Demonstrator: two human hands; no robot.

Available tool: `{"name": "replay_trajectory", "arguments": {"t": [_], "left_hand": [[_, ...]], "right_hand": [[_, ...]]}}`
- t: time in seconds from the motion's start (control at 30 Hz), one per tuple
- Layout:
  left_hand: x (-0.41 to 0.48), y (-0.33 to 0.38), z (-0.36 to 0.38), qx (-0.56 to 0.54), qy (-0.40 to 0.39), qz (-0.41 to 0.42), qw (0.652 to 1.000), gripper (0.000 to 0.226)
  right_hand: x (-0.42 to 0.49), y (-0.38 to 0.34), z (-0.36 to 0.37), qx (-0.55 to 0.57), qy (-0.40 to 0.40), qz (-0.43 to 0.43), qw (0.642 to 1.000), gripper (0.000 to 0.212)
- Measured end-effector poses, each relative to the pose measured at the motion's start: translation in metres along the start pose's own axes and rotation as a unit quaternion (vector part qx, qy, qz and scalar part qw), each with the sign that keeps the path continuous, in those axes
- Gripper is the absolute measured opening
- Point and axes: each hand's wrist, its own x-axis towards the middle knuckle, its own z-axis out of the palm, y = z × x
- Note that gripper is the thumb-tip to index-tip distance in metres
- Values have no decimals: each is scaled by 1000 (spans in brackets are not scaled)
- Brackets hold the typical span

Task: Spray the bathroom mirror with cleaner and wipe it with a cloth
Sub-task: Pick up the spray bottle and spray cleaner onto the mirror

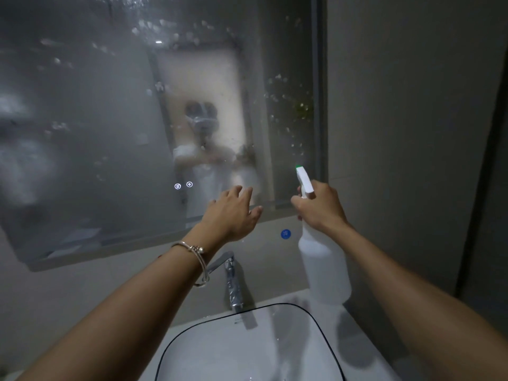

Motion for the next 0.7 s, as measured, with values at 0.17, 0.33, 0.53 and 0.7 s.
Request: {"name": "replay_trajectory", "arguments": {"t": [0.17, 0.33, 0.53, 0.7], "left_hand": [[10, 13, 1, 10, 0, 0, 1000, 63], [23, 30, 7, 3, -11, 11, 1000, 63], [34, 51, 20, -5, -26, 27, 999, 63], [42, 62, 34, -10, -27, 34, 999, 63]], "right_hand": [[7, 14, -11, 8, 10, 15, 1000, 17], [14, 30, -25, 47, 6, 36, 998, 28], [5, 63, -30, -6, -19, 63, 998, 16], [-5, 88, -32, -60, -55, 99, 992, 15]]}}
